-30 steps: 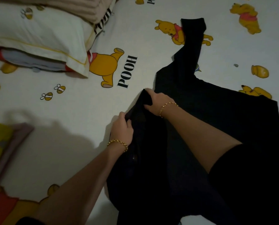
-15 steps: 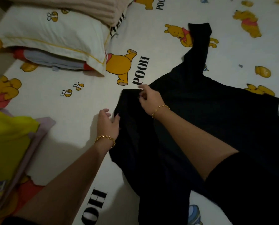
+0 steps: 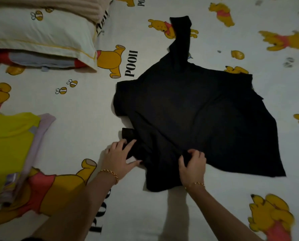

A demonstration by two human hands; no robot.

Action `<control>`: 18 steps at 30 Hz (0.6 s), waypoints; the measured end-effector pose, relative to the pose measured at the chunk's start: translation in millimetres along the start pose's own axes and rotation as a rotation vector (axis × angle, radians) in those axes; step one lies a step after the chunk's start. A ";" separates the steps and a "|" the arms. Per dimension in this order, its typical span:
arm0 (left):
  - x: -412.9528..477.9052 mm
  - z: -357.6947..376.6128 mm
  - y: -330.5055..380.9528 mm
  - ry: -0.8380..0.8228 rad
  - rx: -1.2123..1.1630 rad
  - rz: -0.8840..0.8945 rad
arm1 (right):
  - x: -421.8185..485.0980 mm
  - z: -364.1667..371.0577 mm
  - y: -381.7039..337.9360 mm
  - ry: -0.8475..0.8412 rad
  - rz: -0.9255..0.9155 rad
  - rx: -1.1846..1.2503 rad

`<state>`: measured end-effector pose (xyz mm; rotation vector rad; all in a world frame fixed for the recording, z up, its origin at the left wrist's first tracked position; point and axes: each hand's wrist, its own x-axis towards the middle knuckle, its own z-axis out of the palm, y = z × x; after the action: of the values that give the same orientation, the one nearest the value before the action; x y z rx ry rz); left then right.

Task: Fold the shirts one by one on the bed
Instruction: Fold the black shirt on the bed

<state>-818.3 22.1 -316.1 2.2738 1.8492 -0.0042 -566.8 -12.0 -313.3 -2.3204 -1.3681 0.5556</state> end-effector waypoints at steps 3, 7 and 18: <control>-12.0 1.4 7.7 0.052 0.121 0.044 | -32.1 3.1 -2.4 0.032 0.238 0.250; -43.1 5.8 22.2 0.228 0.106 0.126 | -52.0 0.6 -11.2 -0.126 0.432 0.623; -189.1 12.4 78.6 -0.607 -0.829 -0.378 | -116.3 -50.2 29.3 -0.621 0.505 1.167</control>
<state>-780.8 -177.9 -290.2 1.1803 1.5101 0.0105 -571.2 -134.4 -269.9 -1.4659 -0.3233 1.7491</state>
